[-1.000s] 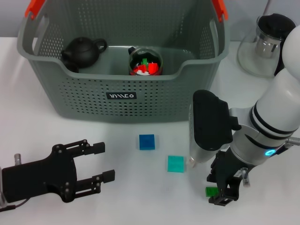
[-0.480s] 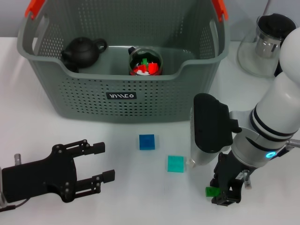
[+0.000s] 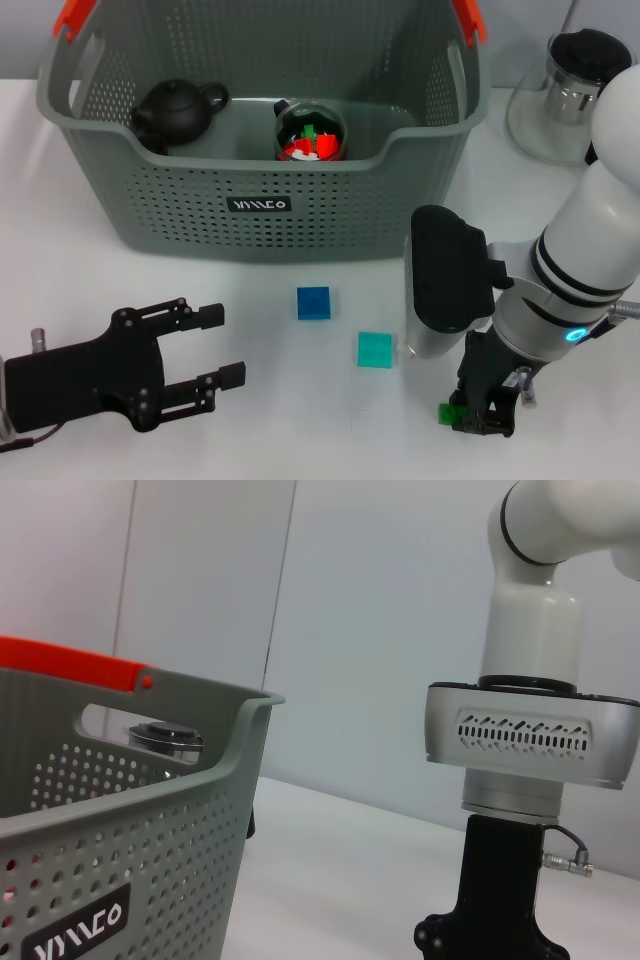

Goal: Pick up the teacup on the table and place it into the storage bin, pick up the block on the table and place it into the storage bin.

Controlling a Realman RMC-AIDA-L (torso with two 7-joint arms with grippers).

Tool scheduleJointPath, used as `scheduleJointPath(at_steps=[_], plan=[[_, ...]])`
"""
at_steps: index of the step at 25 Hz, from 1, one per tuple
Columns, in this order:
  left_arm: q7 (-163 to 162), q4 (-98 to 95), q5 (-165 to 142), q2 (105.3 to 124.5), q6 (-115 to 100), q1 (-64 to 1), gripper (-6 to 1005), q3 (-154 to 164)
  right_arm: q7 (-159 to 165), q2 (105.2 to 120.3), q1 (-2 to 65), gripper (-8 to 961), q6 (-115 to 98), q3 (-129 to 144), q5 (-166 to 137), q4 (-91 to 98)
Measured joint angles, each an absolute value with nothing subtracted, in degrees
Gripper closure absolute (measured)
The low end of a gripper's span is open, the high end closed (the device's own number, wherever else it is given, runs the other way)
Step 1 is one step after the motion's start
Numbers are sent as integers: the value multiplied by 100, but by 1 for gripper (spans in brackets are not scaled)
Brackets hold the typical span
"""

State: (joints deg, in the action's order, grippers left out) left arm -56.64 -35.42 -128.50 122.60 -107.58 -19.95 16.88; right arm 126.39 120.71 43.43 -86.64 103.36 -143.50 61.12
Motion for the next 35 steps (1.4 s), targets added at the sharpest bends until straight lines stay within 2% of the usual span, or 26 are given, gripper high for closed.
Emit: scheduleJointPath(at_steps=[7,15,20,24,29,35], plan=[[-5670,-3540,-12850,12260,-10756,-1995,308,1687,12539,12042,4171,737,-8709,10080,-14263,6511],[-5671,-3542,-12850,12261,-10755,-1999,308,1687,11161,12018,3264,755,-9157,7845,-12442,7728],[-5675,-3542,-12850,12261,-10662,-2017,308,1679,9687,12017,2770,753,-9687,6342,-10429,7133],[-5677,-3541,-12850,12253,-10626,-2076,308,1677,8833,12017,2637,752,-10027,5571,-9092,6578],[-5678,-3533,-12850,12233,-10617,-2193,308,1676,9518,11978,3217,754,-9743,5012,-8548,6820],[-5678,-3533,-12849,12239,-10663,-2231,308,1679,12032,11732,4519,755,-8209,5147,-10424,7840]])
